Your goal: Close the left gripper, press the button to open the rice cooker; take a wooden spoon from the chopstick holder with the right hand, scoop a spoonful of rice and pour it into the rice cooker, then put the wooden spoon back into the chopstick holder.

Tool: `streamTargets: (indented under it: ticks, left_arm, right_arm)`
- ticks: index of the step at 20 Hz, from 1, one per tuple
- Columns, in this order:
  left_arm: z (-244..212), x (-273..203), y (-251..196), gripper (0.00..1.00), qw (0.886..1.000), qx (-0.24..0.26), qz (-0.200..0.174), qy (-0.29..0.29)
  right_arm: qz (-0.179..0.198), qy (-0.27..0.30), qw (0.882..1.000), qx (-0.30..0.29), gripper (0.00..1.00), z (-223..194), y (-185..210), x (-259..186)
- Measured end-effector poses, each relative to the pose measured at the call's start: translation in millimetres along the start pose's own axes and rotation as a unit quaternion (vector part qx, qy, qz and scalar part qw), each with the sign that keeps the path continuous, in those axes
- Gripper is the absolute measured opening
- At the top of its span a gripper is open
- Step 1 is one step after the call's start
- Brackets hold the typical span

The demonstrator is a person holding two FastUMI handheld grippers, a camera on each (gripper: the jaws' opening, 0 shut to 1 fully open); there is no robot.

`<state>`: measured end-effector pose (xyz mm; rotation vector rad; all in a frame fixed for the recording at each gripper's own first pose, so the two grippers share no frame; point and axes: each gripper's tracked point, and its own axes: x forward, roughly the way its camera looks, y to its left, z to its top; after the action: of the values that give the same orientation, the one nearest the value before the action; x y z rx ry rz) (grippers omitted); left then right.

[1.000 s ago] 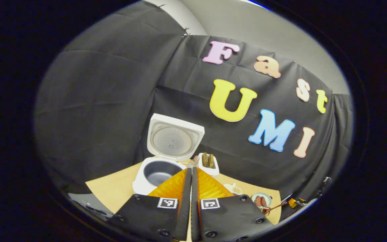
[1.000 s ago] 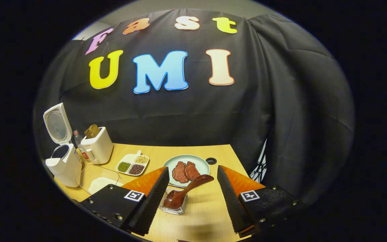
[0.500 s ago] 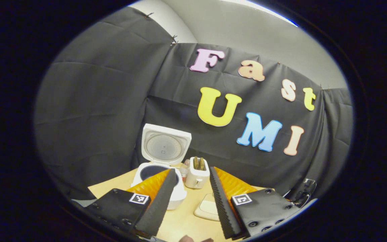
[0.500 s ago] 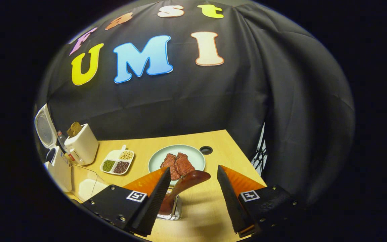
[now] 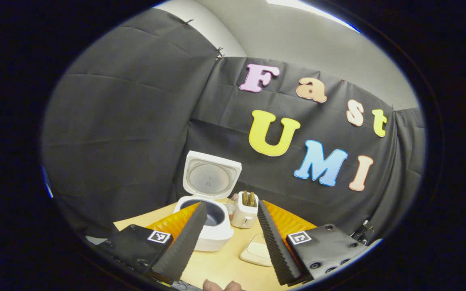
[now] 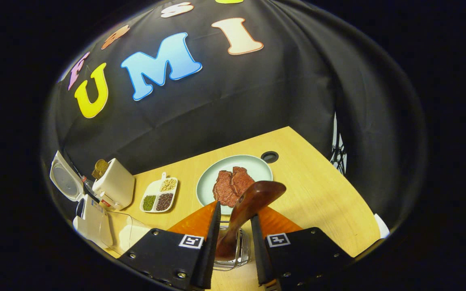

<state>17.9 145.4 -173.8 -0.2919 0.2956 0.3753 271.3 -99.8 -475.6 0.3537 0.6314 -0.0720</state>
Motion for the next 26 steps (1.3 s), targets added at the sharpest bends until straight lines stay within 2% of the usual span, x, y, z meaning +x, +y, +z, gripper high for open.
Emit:
streamTargets:
  ticks: [1,2,3,5,6,11,12,18,24,25,26]
  left_arm:
    - [-1.5,-2.9,0.6,0.96,1.0,0.0,0.001,0.002]
    - [-3.0,-6.8,2.8,0.96,1.0,-0.001,0.002,0.003]
    - [-4.4,-7.4,3.3,0.83,1.0,-0.001,0.003,0.003]
    - [-6.5,-13.5,5.7,0.83,1.0,-0.002,0.007,0.007]
    - [-6.4,-16.0,7.0,0.83,1.0,-0.004,0.008,0.006]
    - [1.5,-29.0,11.2,0.83,1.0,-0.008,0.008,-0.007]
    - [1.6,-32.4,11.7,0.96,1.0,-0.009,0.006,-0.008]
    - [5.3,-47.7,27.2,0.96,0.999,-0.023,-0.009,-0.023]
    - [12.8,-59.2,61.4,0.96,0.998,-0.042,-0.038,-0.038]
    - [12.3,-61.8,63.7,0.89,0.997,-0.043,-0.05,-0.034]
    - [8.9,-62.5,66.6,0.89,0.997,-0.043,-0.06,-0.028]
  right_arm:
    - [0.004,0.004,1.0,0.016,0.42,-9.0,3.9,-9.7]
    - [0.014,0.009,0.999,0.029,0.18,-2.1,5.7,0.4]
    - [0.025,0.011,0.999,0.039,0.18,-2.3,10.3,-0.4]
    - [0.025,0.015,0.998,0.05,0.18,-2.1,8.7,-1.2]
    - [0.028,0.015,0.998,0.053,0.11,-1.6,12.5,-3.0]
    - [0.033,0.001,0.998,0.046,0.1,11.5,19.7,-30.0]
    - [0.034,-0.006,0.998,0.046,0.11,16.0,22.4,-37.0]
    - [0.054,-0.034,0.998,-0.004,0.11,45.8,57.4,-81.0]
    - [0.077,-0.049,0.995,-0.028,0.1,56.2,118.4,-130.1]
    - [0.077,-0.051,0.995,-0.036,0.1,55.6,130.2,-138.7]
    - [0.078,-0.054,0.995,-0.043,0.1,55.1,143.6,-147.2]
